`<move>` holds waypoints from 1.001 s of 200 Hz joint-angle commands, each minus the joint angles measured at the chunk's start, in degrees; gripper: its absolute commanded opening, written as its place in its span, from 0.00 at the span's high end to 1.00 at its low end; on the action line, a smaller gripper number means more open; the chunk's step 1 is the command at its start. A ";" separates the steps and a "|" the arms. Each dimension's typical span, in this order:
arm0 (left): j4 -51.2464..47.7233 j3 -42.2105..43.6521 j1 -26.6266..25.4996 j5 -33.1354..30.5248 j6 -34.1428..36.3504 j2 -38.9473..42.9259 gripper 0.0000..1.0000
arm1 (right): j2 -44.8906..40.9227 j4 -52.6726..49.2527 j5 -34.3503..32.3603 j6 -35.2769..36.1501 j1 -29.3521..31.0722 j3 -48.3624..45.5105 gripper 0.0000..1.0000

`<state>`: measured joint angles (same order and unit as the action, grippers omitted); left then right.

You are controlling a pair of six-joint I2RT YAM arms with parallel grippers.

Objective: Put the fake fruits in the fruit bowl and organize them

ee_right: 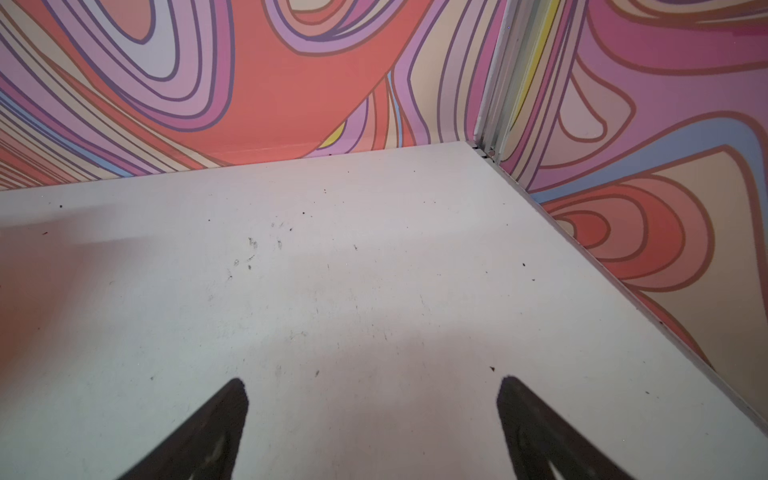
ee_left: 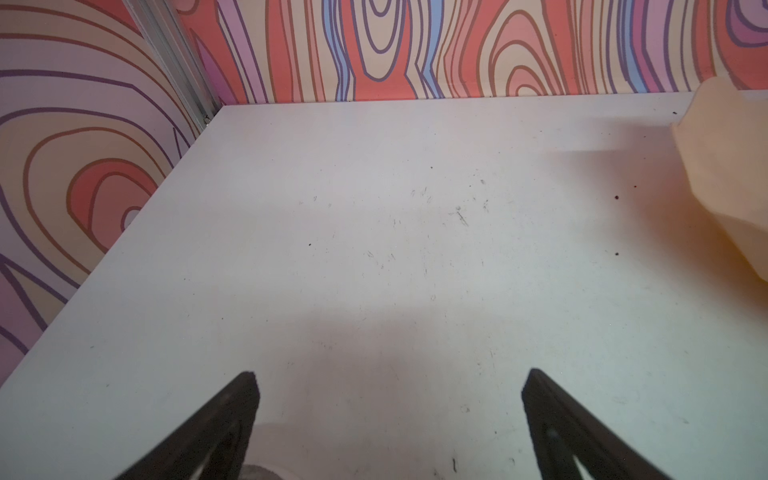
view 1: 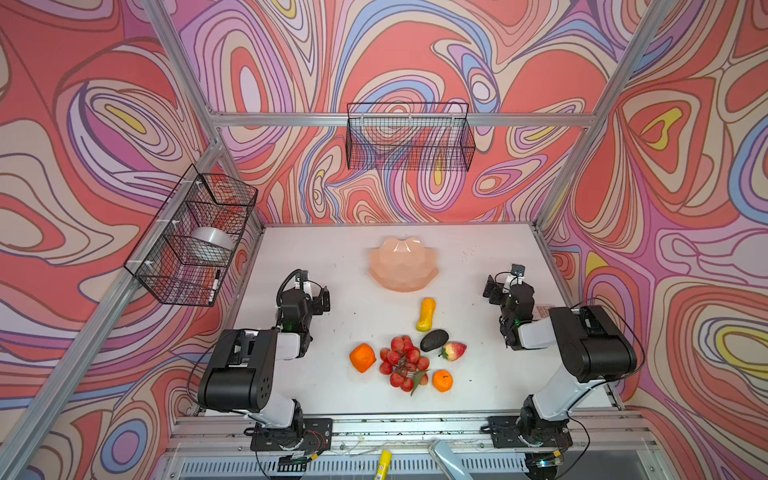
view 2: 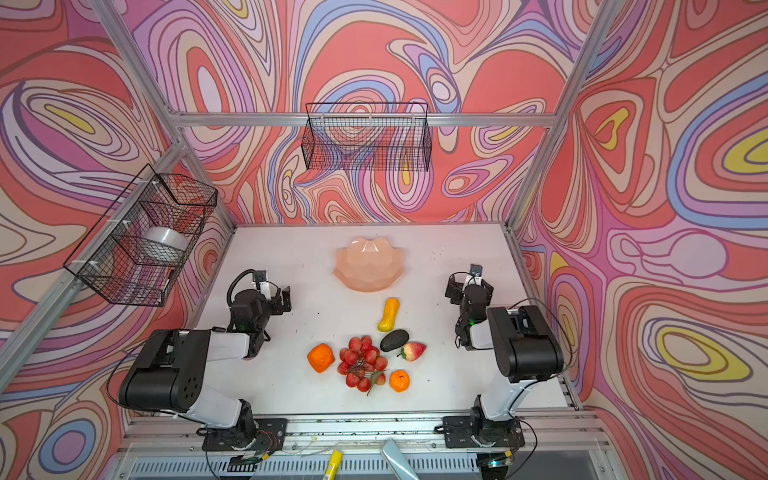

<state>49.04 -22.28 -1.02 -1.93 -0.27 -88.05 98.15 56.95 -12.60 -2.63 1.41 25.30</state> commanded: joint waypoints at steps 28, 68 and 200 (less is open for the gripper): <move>1.03 0.42 0.51 0.09 -0.31 -0.14 0.00 | 0.03 -0.25 0.10 -0.29 -0.18 0.75 0.02; 1.05 0.44 0.49 0.14 -0.25 -0.19 0.00 | 0.03 -0.34 0.14 -0.34 -0.18 0.82 0.01; -1.28 -0.34 0.40 0.13 -0.10 1.26 0.00 | -2.59 -0.91 -2.20 -1.02 -0.19 0.11 0.04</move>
<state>49.04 -22.28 -1.02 -1.93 -0.25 -88.05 98.15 56.97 -12.67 -2.66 1.41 25.30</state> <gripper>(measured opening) 0.999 0.984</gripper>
